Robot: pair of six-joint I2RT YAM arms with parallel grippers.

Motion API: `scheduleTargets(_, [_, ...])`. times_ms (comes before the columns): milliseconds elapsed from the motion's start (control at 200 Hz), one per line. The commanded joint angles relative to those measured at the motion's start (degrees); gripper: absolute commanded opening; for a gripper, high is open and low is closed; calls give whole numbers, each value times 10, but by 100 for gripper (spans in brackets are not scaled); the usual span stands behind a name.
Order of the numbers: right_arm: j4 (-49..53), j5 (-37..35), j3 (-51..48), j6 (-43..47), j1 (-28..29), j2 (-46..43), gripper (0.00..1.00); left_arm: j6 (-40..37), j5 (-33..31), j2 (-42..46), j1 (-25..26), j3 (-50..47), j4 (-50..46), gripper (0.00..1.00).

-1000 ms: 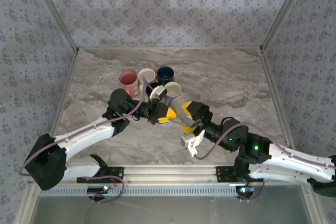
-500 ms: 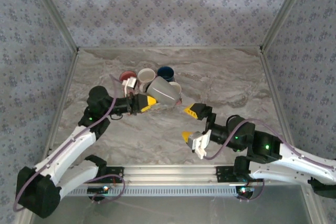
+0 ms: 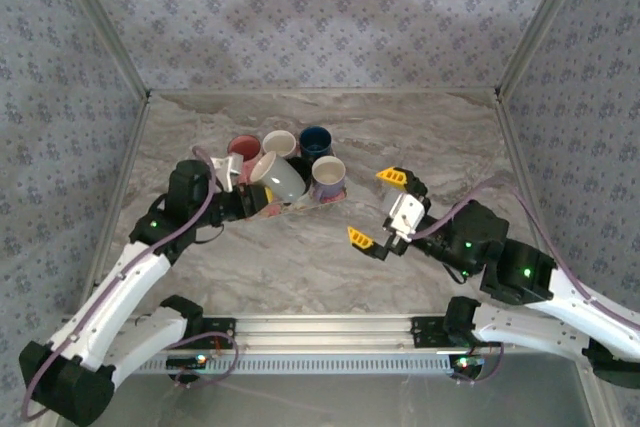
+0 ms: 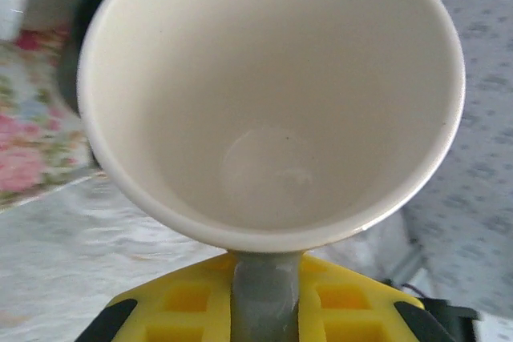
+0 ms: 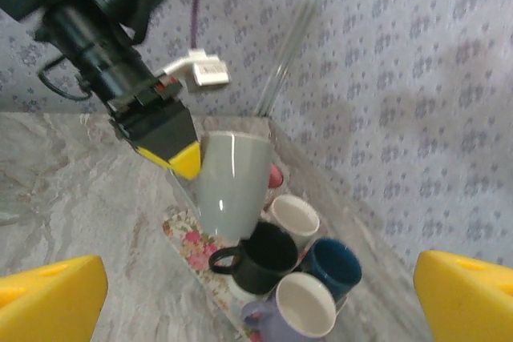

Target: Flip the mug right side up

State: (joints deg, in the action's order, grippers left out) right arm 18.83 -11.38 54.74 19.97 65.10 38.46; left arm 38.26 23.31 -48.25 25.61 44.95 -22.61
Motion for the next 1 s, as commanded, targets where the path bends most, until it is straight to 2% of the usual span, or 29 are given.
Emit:
scheduleTargets(0, [13, -40, -10, -68, -4, 6, 100, -78, -151, 68, 25, -4, -16, 0])
scheduleTargets(90, [4, -77, -15, -87, -4, 14, 100, -92, -272, 87, 40, -2, -75, 0])
scheduleTargets(155, [18, -60, -13, -114, -5, 20, 100, -105, -306, 79, 40, 1, -107, 0])
scheduleTargets(255, [14, -69, -18, -152, -5, 29, 100, -117, -301, 51, 48, 1, -117, 0])
scheduleTargets(350, [-5, -35, -24, -173, -4, 34, 100, -134, -299, 9, 61, 11, -126, 0])
scheduleTargets(510, [-10, -43, -27, -236, 4, 31, 100, -151, -325, -22, 66, 4, -114, 0])
scheduleTargets(750, [-16, -31, -59, -266, 9, 30, 100, -157, -320, -90, 66, 8, -71, 0])
scheduleTargets(994, [-70, -12, -103, -285, 18, 29, 100, -159, -355, -153, 78, 16, -18, 0])
